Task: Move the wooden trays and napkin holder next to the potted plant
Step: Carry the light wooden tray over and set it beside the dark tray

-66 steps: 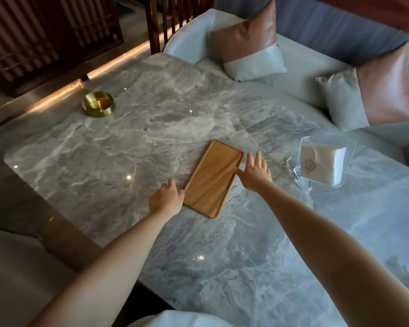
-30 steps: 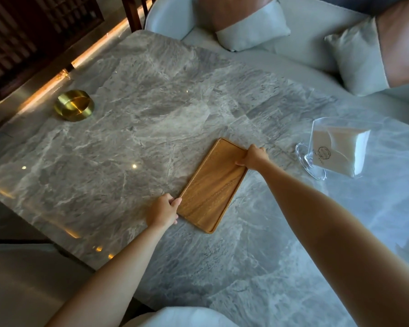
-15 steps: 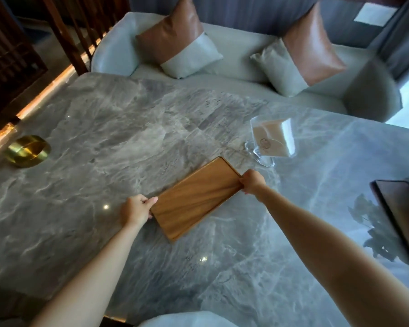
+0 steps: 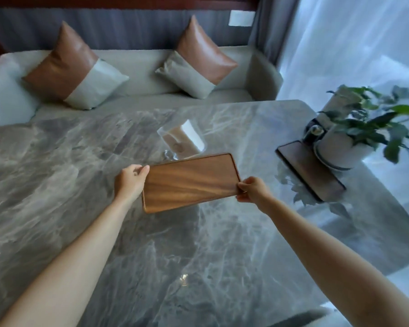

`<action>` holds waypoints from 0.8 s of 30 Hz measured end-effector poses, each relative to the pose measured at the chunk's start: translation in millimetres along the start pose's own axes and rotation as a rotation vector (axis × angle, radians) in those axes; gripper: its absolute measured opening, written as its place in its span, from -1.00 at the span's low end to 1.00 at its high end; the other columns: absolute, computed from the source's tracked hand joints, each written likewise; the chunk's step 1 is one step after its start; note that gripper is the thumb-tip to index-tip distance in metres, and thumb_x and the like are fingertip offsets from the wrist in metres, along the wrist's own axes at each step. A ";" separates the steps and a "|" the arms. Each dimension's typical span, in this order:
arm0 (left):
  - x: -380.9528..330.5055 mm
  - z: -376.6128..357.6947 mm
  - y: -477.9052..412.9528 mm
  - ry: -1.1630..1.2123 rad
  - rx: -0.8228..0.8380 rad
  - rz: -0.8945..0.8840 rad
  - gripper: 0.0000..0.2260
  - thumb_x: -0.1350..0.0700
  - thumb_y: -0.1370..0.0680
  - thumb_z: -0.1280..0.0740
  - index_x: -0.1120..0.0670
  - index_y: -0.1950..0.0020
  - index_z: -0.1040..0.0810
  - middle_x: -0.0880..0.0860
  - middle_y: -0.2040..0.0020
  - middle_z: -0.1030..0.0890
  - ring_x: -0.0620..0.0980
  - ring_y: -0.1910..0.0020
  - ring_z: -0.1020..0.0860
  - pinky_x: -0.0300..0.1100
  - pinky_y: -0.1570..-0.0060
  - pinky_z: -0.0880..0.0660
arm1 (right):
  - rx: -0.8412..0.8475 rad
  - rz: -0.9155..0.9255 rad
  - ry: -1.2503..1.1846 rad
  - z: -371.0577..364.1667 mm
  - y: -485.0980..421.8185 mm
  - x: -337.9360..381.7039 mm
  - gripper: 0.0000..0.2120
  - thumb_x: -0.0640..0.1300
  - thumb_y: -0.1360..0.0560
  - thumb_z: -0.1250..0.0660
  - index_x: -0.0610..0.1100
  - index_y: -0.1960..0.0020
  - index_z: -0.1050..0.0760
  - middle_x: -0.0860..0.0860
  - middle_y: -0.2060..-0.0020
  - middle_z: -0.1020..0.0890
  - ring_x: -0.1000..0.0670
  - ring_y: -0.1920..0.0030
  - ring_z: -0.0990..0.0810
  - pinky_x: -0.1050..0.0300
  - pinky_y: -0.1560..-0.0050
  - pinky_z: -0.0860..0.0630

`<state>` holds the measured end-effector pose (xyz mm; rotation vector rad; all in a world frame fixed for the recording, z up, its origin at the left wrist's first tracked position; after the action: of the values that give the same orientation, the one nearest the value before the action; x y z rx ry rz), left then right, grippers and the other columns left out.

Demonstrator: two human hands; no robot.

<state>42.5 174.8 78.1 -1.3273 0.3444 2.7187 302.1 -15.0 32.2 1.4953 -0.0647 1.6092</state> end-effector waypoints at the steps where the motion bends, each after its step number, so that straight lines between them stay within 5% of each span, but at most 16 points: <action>1: -13.1 -14.2 1.5 -0.001 0.023 -0.016 -0.70 0.10 -0.54 -0.28 0.26 -0.18 -0.55 0.26 -0.16 -0.62 0.20 -0.18 -0.55 -0.07 -0.16 -0.42 | -0.027 -0.015 -0.033 17.7 0.9 -6.4 -0.73 -0.30 -0.55 -0.20 -0.18 0.33 -0.32 -0.12 0.41 -0.45 0.13 0.69 -0.49 0.32 0.61 -0.52; 6: -70.0 -93.8 16.8 0.030 0.196 -0.088 -0.66 0.20 -0.54 -0.27 0.28 -0.29 -0.46 0.28 -0.16 -0.59 0.22 -0.21 -0.51 -0.02 -0.23 -0.40 | -0.142 -0.088 -0.152 100.9 7.4 -41.1 -0.77 -0.30 -0.53 -0.23 -0.20 0.30 -0.34 -0.14 0.36 -0.48 0.11 0.69 -0.52 0.29 0.60 -0.54; 10: -105.6 -157.7 27.6 -0.038 0.371 -0.156 -0.89 0.19 -0.54 -0.26 0.13 -0.01 -0.56 0.09 0.12 -0.53 0.12 -0.07 -0.49 -0.09 -0.08 -0.35 | -0.215 -0.158 -0.150 151.6 9.6 -72.4 -0.81 -0.29 -0.52 -0.26 -0.24 0.26 -0.37 -0.17 0.39 -0.50 0.10 0.69 -0.53 0.26 0.60 -0.55; 12: -120.1 -188.8 29.4 -0.092 0.453 -0.175 -0.91 0.17 -0.55 -0.25 0.06 -0.04 -0.47 0.09 0.04 -0.46 0.15 -0.16 -0.49 -0.14 -0.06 -0.31 | -0.237 -0.191 -0.142 168.9 10.2 -90.0 -0.78 -0.29 -0.51 -0.28 -0.23 0.31 -0.37 -0.17 0.41 -0.52 0.08 0.68 -0.54 0.24 0.58 -0.56; 16: -133.3 -244.3 24.2 -0.138 0.539 -0.103 -0.81 0.17 -0.53 -0.29 0.22 -0.09 -0.56 0.21 -0.19 -0.54 0.20 -0.31 -0.44 -0.09 -0.24 -0.36 | -0.258 -0.220 -0.074 190.2 10.6 -118.4 -0.74 -0.25 -0.48 -0.33 -0.19 0.35 -0.37 -0.16 0.42 -0.54 0.01 0.53 -0.55 0.26 0.55 -0.54; 18: -136.3 -260.3 21.6 -0.167 0.561 -0.064 -0.67 0.15 -0.52 -0.29 0.25 -0.25 -0.50 0.23 -0.30 -0.50 0.18 -0.33 -0.43 -0.06 -0.32 -0.35 | -0.237 -0.241 -0.045 189.5 10.1 -129.1 -0.74 -0.24 -0.48 -0.33 -0.20 0.36 -0.39 -0.12 0.44 -0.55 0.00 0.50 -0.54 0.27 0.55 -0.54; 24: -158.3 -318.1 20.4 -0.205 0.580 -0.035 -0.70 0.14 -0.51 -0.28 0.22 -0.21 -0.53 0.22 -0.25 -0.55 0.20 -0.24 -0.49 -0.04 -0.26 -0.40 | -0.181 -0.316 0.003 194.2 -8.7 -151.8 -0.72 -0.25 -0.47 -0.35 -0.21 0.38 -0.38 -0.13 0.43 -0.55 -0.02 0.50 -0.55 0.20 0.49 -0.58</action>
<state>379.8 79.5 16.6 -0.8769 0.9800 2.4093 433.9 -208.7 -44.6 1.2921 0.0264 1.3162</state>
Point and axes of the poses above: each hand's wrist, its own y-axis away from the middle knuckle, its own z-axis out of the back of the hand, x = y × z, the point moved 7 cm from there along -y, towards the middle knuckle
